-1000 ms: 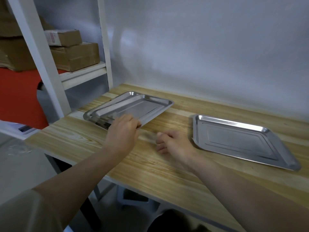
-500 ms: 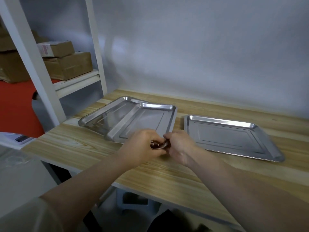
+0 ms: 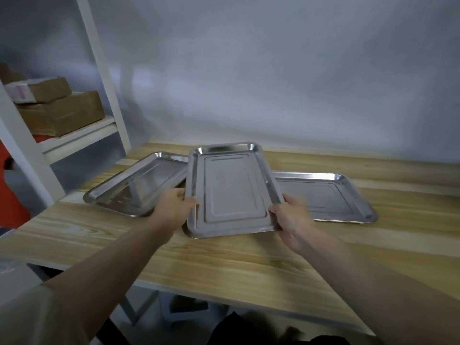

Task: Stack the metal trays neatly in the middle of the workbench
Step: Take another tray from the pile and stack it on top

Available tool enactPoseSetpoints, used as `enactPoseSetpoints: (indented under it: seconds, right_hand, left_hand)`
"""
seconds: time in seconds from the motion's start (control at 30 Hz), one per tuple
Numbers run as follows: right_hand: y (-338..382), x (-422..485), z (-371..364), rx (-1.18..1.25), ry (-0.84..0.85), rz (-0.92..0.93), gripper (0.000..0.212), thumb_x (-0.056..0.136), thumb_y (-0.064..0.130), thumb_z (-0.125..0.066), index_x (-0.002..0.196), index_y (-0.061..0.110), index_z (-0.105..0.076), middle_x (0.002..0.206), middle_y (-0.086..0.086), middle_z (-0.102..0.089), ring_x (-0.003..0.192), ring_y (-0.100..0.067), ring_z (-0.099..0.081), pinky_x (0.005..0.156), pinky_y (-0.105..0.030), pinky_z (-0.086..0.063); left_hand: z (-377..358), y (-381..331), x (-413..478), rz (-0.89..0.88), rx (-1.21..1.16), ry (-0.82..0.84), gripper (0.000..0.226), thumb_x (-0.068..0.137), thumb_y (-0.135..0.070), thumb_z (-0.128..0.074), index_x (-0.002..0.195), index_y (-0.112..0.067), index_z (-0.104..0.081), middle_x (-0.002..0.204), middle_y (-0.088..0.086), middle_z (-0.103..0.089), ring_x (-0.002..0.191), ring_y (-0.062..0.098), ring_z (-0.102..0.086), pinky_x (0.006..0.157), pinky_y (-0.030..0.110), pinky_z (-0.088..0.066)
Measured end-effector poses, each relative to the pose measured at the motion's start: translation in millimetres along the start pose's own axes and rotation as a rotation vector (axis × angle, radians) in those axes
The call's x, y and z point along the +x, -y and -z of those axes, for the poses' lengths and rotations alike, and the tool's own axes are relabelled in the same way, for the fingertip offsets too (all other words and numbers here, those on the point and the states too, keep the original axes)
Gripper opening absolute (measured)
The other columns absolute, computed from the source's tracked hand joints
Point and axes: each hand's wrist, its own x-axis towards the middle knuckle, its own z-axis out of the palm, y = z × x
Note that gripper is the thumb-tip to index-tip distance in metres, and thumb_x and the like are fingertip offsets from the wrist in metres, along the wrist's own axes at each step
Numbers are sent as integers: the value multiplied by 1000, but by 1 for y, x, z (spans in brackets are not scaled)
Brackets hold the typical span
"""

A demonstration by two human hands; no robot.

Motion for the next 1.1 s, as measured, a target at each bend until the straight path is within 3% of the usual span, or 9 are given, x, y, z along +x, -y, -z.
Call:
enactPoseSetpoints:
  seconds: [0.13,0.37,0.5,0.63,0.73,0.87,0.93,1.0,1.1]
  right_hand:
    - [8,-7,36,-35,-42,37,30,91,-9,-41,109,7,-59,73,-6,-55,58,-14,-49,33,-15,-37]
    - [15,-4,98,-91,-182,79,23,93,-4,-44,102,11,-60,77,-4,-58,67,-18,-54,56,-29,-47]
    - [13,1,125,-203,-295,185,46,89,-3,-51,127,21,-47,113,-4,-59,95,-22,-60,79,-42,-57]
    - [8,-2,141,-755,-470,441,55,86,13,-59,138,20,-43,135,-5,-44,127,-26,-39,108,-43,-34]
    - [5,-10,139,-916,-391,612,46,88,29,-60,133,23,-50,136,-1,-48,131,-22,-34,108,-40,-24]
    - [1,-21,127,-987,-136,662,55,87,54,-56,135,27,-50,134,10,-49,131,-10,-33,110,-33,-18]
    - [-1,-23,120,-1028,-43,684,60,86,60,-52,136,27,-50,131,11,-52,127,-9,-36,109,-32,-19]
    - [-5,-21,116,-1088,6,729,53,88,57,-51,131,27,-53,122,10,-58,121,-10,-45,107,-33,-22]
    - [-8,-16,115,-1154,-4,782,34,92,38,-53,123,27,-60,116,10,-62,114,-13,-51,103,-33,-23]
  left_hand:
    - [-32,-17,0,122,-146,75,18,94,-3,-53,105,2,-66,105,22,-70,97,37,-68,89,48,-55]
    - [-95,-50,-8,151,-263,124,12,94,-7,-54,97,-6,-66,105,20,-70,97,37,-68,86,52,-56]
    - [-127,-58,-13,161,-291,146,15,93,-3,-53,98,-6,-66,102,19,-71,92,37,-69,82,53,-57]
    - [-151,-63,-18,185,-350,138,19,93,-1,-52,108,-1,-63,91,16,-67,76,30,-65,76,47,-57]
    - [-164,-67,-22,191,-411,164,17,93,4,-50,103,-5,-60,83,10,-64,69,24,-62,60,38,-54]
    - [-180,-70,-28,227,-509,190,20,91,5,-53,104,-8,-59,96,11,-68,88,28,-67,72,37,-58]
    - [-186,-70,-30,243,-484,189,22,88,4,-57,109,-3,-59,98,14,-68,85,27,-67,68,37,-57]
    - [-190,-71,-33,241,-458,202,25,87,4,-58,112,1,-58,92,17,-66,71,26,-63,56,35,-54]
    - [-191,-71,-36,218,-550,239,28,86,11,-56,114,8,-57,109,25,-67,90,33,-67,76,39,-59]
